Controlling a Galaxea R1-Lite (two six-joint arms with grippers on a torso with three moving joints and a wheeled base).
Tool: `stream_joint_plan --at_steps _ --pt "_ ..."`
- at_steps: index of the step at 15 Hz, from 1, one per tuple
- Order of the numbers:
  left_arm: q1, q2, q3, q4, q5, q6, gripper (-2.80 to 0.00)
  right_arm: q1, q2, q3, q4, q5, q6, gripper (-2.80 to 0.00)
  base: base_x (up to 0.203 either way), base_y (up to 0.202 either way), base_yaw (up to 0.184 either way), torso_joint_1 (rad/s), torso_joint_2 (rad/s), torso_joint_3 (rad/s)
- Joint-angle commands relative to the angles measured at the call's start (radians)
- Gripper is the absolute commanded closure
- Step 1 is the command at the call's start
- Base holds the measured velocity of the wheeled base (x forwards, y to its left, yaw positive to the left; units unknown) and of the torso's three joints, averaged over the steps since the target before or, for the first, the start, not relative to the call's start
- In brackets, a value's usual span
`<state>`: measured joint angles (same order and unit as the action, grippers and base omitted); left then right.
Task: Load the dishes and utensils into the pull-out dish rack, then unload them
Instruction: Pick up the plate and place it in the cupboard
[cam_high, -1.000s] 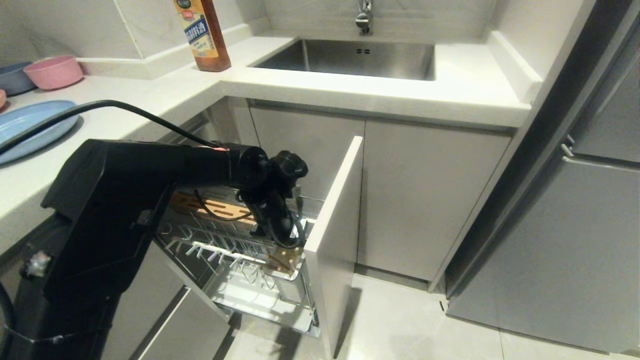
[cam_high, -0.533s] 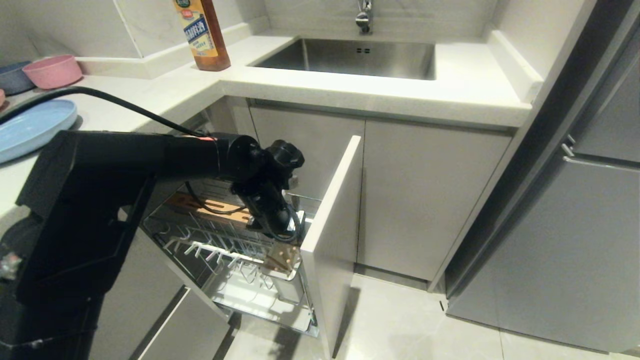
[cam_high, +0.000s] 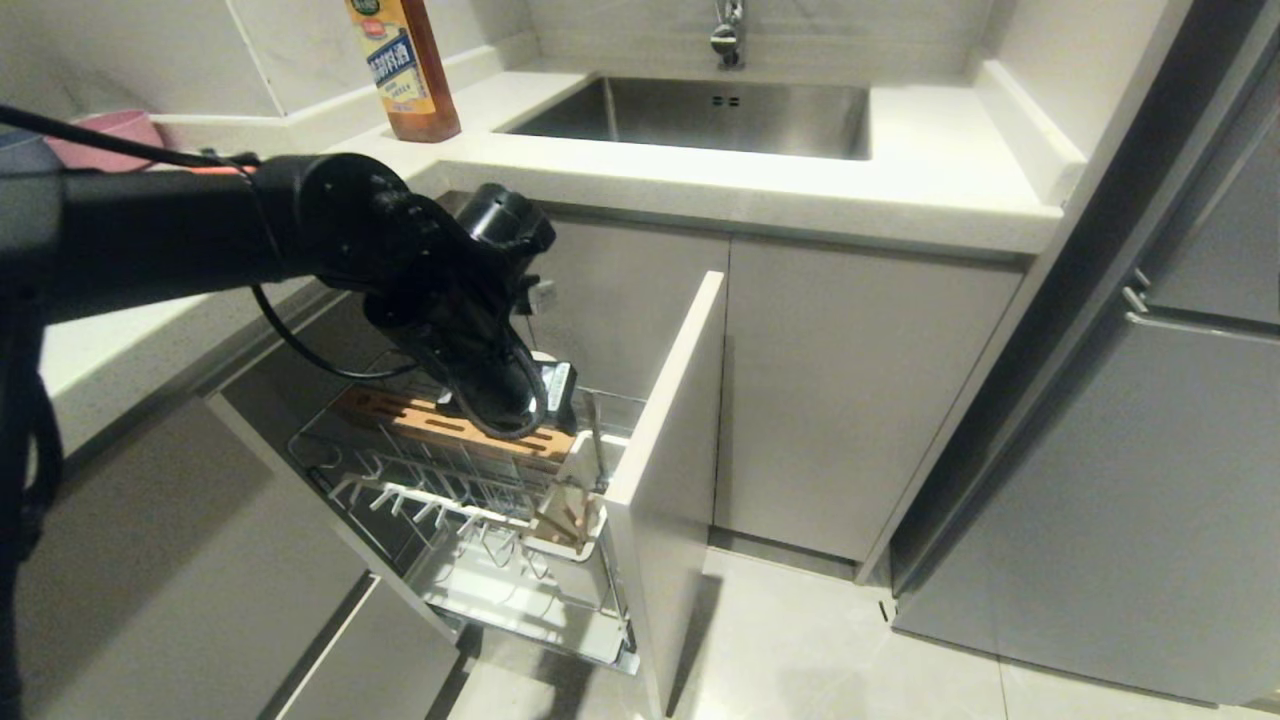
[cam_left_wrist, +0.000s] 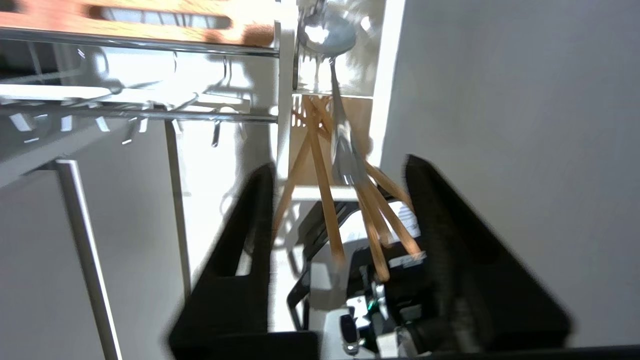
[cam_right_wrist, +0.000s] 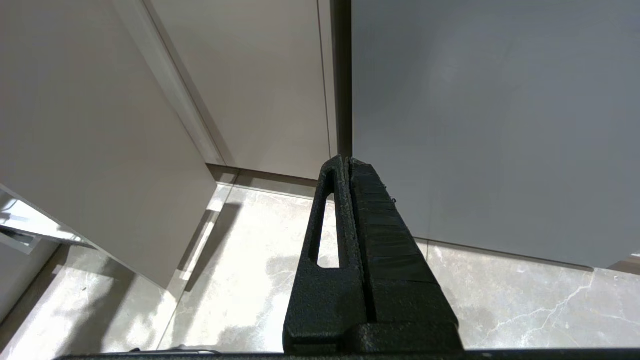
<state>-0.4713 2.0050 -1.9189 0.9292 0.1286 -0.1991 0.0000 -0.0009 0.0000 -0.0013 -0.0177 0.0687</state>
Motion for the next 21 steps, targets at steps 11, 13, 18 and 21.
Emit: stream_joint_plan --at_steps 11,13,18,21 --pt "0.063 -0.462 0.036 -0.038 0.160 -0.057 0.00 0.000 0.001 0.000 0.000 -0.001 0.000 0.00 0.000 0.000 0.000 0.000 0.00 0.000" --pt "0.104 -0.480 0.032 -0.101 0.289 -0.093 0.00 0.000 0.001 0.000 0.000 -0.001 0.000 0.00 0.000 0.000 0.000 0.000 0.00 0.000" --pt "0.252 -0.458 0.034 -0.282 0.543 -0.103 0.00 0.000 0.001 0.000 0.000 0.001 0.000 0.00 0.000 0.000 0.000 0.000 0.00 0.000" --pt "0.345 -0.374 0.016 -0.377 0.621 -0.095 0.00 0.000 0.001 0.000 0.000 0.000 0.000 0.00 0.000 0.000 0.000 0.000 0.00 0.000"
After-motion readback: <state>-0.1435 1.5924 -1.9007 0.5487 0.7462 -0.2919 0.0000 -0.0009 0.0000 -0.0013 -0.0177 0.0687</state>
